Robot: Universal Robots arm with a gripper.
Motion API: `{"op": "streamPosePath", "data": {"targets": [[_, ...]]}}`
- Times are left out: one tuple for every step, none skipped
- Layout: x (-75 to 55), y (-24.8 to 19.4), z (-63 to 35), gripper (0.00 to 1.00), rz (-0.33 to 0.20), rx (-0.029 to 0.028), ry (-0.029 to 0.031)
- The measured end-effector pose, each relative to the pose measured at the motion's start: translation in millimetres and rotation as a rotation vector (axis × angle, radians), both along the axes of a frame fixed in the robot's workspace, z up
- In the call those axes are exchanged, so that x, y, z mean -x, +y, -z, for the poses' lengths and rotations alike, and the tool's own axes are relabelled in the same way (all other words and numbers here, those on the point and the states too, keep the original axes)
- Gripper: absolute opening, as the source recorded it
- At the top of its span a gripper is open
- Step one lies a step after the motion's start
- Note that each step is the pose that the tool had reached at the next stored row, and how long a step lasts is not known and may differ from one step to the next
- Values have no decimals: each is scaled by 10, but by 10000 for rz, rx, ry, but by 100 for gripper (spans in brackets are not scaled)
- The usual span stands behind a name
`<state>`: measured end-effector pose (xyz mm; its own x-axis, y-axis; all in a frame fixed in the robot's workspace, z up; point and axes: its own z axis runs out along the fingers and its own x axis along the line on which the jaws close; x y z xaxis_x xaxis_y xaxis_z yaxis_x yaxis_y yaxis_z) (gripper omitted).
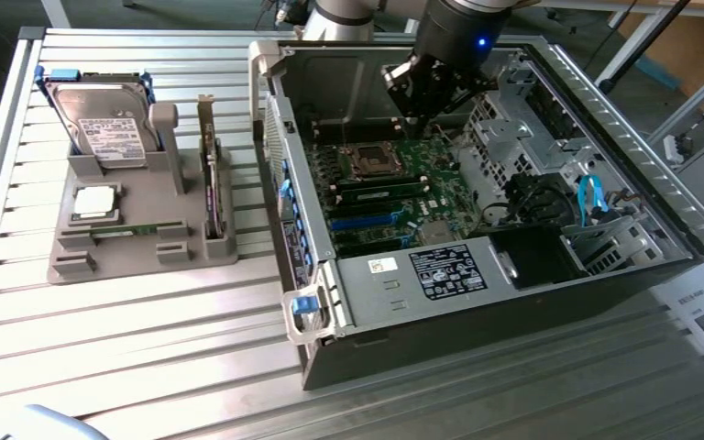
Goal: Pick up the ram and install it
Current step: 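Press down the ram until it locks into place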
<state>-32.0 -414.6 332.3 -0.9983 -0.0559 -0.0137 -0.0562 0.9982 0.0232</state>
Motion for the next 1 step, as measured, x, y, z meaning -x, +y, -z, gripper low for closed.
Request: {"op": "streamPosePath", "data": {"targets": [[0, 0, 0, 10, 0, 1, 0]]}}
